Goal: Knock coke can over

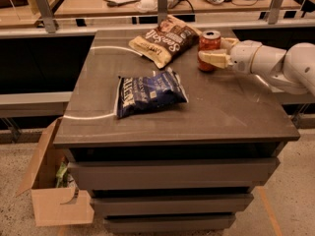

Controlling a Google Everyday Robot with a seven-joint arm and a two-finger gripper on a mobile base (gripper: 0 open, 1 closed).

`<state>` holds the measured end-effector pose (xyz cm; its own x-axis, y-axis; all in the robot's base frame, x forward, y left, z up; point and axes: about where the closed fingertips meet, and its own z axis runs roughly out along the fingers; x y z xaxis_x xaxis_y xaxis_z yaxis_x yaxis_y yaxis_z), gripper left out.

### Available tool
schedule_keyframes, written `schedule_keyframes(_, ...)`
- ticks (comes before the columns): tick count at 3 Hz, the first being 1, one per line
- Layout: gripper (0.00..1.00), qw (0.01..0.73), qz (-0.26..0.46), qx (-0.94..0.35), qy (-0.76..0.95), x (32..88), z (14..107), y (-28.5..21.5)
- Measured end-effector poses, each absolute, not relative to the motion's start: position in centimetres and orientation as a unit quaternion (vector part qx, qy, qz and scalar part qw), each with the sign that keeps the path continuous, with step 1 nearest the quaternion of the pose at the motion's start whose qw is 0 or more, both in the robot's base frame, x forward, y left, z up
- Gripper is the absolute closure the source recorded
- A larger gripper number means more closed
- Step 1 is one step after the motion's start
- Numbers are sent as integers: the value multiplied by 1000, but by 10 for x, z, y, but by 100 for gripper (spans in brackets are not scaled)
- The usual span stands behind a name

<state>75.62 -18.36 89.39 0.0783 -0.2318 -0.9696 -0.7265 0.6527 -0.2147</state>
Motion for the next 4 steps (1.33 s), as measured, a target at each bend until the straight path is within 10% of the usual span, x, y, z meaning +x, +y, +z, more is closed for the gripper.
schedule_keyframes(1, 99, 640, 156, -487, 573, 753, 926, -164)
schedule_keyframes(4, 100, 598, 140, -660, 432, 698, 944, -140)
